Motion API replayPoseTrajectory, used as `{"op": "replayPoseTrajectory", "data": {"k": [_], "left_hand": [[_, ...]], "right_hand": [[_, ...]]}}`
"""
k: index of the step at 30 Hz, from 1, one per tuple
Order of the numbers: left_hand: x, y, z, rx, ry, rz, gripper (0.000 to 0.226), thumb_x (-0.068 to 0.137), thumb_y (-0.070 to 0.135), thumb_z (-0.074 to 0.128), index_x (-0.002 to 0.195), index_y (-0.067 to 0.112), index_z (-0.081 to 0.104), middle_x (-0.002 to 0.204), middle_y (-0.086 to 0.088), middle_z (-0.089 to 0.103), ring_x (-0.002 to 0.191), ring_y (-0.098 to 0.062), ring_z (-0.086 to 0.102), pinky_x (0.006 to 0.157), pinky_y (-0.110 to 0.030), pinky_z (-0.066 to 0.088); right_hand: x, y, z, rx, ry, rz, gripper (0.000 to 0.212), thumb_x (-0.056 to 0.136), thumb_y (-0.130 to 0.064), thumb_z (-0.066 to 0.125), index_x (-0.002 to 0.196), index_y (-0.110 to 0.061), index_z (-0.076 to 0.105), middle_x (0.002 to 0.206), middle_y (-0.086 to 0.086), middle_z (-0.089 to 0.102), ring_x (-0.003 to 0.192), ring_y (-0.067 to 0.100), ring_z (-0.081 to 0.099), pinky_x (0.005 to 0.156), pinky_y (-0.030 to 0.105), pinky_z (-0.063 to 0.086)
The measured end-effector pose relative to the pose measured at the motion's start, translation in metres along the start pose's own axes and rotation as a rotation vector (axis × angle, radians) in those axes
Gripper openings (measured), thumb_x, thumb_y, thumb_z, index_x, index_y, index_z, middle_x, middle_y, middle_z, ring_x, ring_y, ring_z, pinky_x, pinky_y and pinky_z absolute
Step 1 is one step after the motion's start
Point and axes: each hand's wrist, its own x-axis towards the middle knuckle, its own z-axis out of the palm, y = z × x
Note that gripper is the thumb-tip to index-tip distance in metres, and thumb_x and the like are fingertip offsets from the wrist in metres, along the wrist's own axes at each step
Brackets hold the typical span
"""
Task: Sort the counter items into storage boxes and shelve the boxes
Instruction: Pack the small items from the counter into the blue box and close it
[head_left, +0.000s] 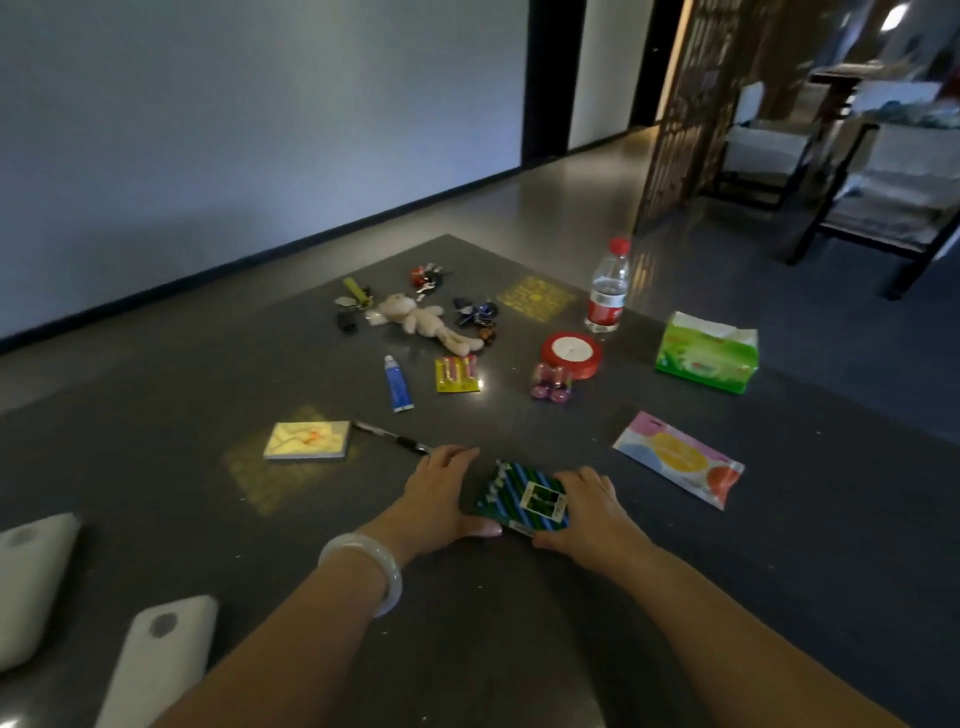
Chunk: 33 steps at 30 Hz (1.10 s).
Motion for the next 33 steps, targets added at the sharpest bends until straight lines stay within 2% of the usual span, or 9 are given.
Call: {"op": "replayPoseTrajectory", "data": {"k": [4,7,13,16,18,21,23,28,33], "left_hand": [[-0.018,-0.059,-0.037,0.019,0.207,-0.167,0.083,0.075,0.047,0.076,0.143,0.018,0.038,0.146,-0.005,0.031,0.137,-0.022,0.028,0.111,-0.034,0.025],[-0.024,-0.098,-0.061,0.133,0.276,-0.269,0.089,0.074,0.045,0.078,0.146,0.015,0.034,0.15,-0.007,0.028,0.139,-0.025,0.024,0.113,-0.038,0.023],[-0.014,-0.139,-0.076,0.282,0.049,-0.427,0.1,0.084,0.057,0.061,0.154,0.024,-0.001,0.162,-0.001,-0.007,0.148,-0.026,-0.006,0.118,-0.05,0.01],[-0.009,-0.143,-0.076,0.285,-0.012,-0.451,0.094,0.088,0.06,0.052,0.154,0.027,-0.006,0.162,0.002,-0.01,0.148,-0.025,-0.009,0.117,-0.053,0.009],[-0.01,-0.144,-0.077,0.301,0.009,-0.439,0.083,0.093,0.053,0.048,0.154,0.025,0.0,0.162,0.002,-0.003,0.148,-0.026,-0.001,0.116,-0.052,0.013],[-0.02,-0.142,-0.076,0.396,0.068,-0.369,0.062,0.096,0.039,0.048,0.15,0.023,0.022,0.157,-0.003,0.017,0.142,-0.031,0.017,0.109,-0.05,0.023],[-0.029,-0.139,-0.073,0.454,0.071,-0.327,0.056,0.094,0.039,0.051,0.145,0.026,0.031,0.151,-0.004,0.025,0.136,-0.033,0.024,0.107,-0.049,0.024],[-0.046,-0.12,-0.06,0.45,0.089,-0.332,0.063,0.084,0.054,0.061,0.136,0.022,0.044,0.136,-0.007,0.037,0.127,-0.03,0.034,0.105,-0.046,0.028],[-0.047,-0.076,-0.031,0.186,0.156,-0.249,0.063,0.078,0.051,0.069,0.125,0.014,0.048,0.126,-0.005,0.037,0.119,-0.025,0.042,0.1,-0.034,0.036]], "right_hand": [[0.012,-0.038,0.013,-0.025,-0.062,-0.043,0.087,0.076,-0.046,0.074,0.145,-0.017,0.03,0.135,0.002,0.034,0.127,0.019,0.032,0.108,0.035,0.034],[0.018,-0.056,0.02,-0.04,-0.087,-0.073,0.087,0.077,-0.047,0.074,0.145,-0.017,0.03,0.136,0.002,0.035,0.128,0.02,0.032,0.109,0.035,0.033],[0.027,-0.06,0.029,-0.051,-0.087,-0.084,0.089,0.076,-0.048,0.074,0.146,-0.018,0.029,0.136,0.001,0.034,0.127,0.018,0.031,0.108,0.034,0.034],[0.032,-0.056,0.03,-0.069,-0.087,-0.068,0.092,0.075,-0.049,0.074,0.148,-0.019,0.026,0.137,0.001,0.033,0.127,0.018,0.032,0.107,0.034,0.034],[0.033,-0.054,0.029,-0.071,-0.088,-0.056,0.093,0.075,-0.05,0.074,0.148,-0.019,0.026,0.138,0.001,0.033,0.128,0.018,0.032,0.107,0.034,0.034],[0.03,-0.053,0.029,-0.075,-0.09,-0.048,0.093,0.075,-0.052,0.074,0.148,-0.018,0.027,0.138,0.001,0.033,0.128,0.018,0.032,0.107,0.033,0.034],[0.026,-0.054,0.029,-0.066,-0.084,-0.044,0.093,0.074,-0.052,0.074,0.147,-0.018,0.028,0.137,0.002,0.034,0.127,0.019,0.033,0.106,0.033,0.034],[0.008,-0.051,0.019,-0.017,-0.014,0.002,0.089,0.073,-0.049,0.076,0.145,-0.019,0.033,0.131,0.002,0.038,0.124,0.018,0.035,0.104,0.035,0.037],[-0.023,-0.029,0.0,0.034,0.128,0.098,0.082,0.069,-0.05,0.079,0.136,-0.019,0.043,0.113,-0.004,0.038,0.114,0.015,0.037,0.095,0.03,0.038]]}}
